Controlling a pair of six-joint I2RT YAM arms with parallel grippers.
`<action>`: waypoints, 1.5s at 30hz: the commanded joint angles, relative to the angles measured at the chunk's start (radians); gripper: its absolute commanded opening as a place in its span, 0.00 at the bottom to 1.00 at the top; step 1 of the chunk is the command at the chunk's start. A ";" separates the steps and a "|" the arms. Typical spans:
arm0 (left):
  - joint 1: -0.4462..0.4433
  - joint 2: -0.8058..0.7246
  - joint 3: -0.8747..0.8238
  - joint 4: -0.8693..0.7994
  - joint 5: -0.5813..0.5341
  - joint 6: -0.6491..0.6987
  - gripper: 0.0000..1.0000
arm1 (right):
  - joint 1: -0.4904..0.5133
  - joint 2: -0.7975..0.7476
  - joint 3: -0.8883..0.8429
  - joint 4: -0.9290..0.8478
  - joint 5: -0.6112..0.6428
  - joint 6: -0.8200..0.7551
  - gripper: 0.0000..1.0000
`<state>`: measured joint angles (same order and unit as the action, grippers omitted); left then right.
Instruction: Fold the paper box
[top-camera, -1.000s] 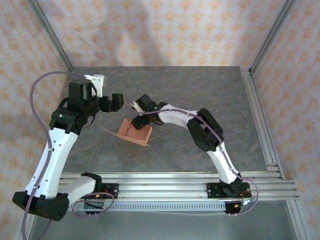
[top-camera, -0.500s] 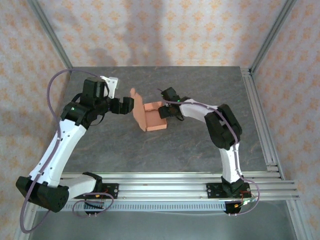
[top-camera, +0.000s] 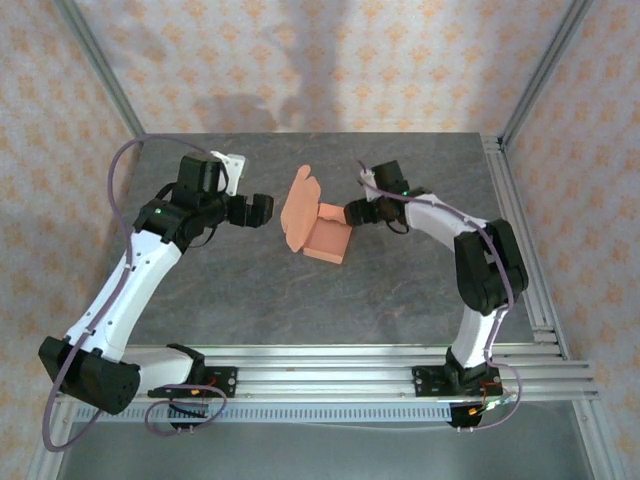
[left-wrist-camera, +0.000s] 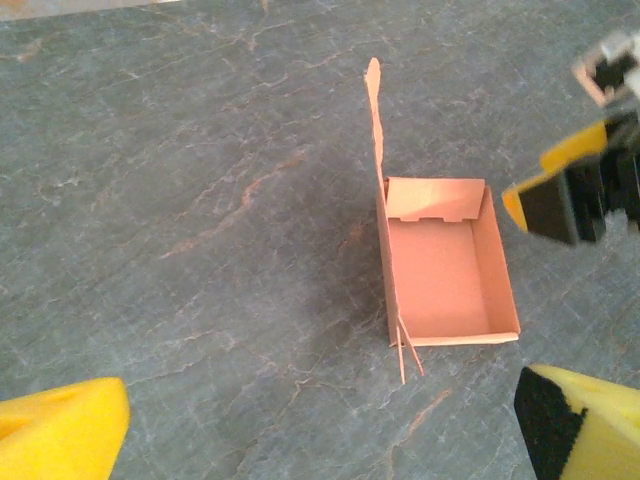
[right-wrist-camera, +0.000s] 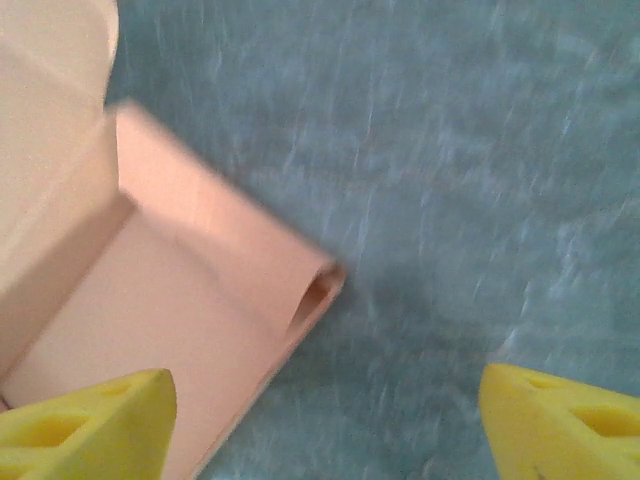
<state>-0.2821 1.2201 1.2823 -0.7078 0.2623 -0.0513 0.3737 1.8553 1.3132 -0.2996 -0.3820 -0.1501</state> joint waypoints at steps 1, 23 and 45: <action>-0.017 -0.012 -0.029 0.047 0.017 0.008 1.00 | -0.019 0.109 0.137 -0.063 -0.152 -0.098 0.75; -0.019 -0.044 -0.083 0.009 0.036 0.035 0.98 | 0.005 0.362 0.469 -0.387 -0.292 -0.249 0.24; -0.020 -0.027 -0.161 0.102 -0.062 -0.083 1.00 | 0.023 -0.095 -0.101 -0.017 0.042 0.033 0.35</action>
<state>-0.2947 1.2022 1.1500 -0.6559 0.2272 -0.1040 0.3904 1.8053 1.2133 -0.3569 -0.3630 -0.1421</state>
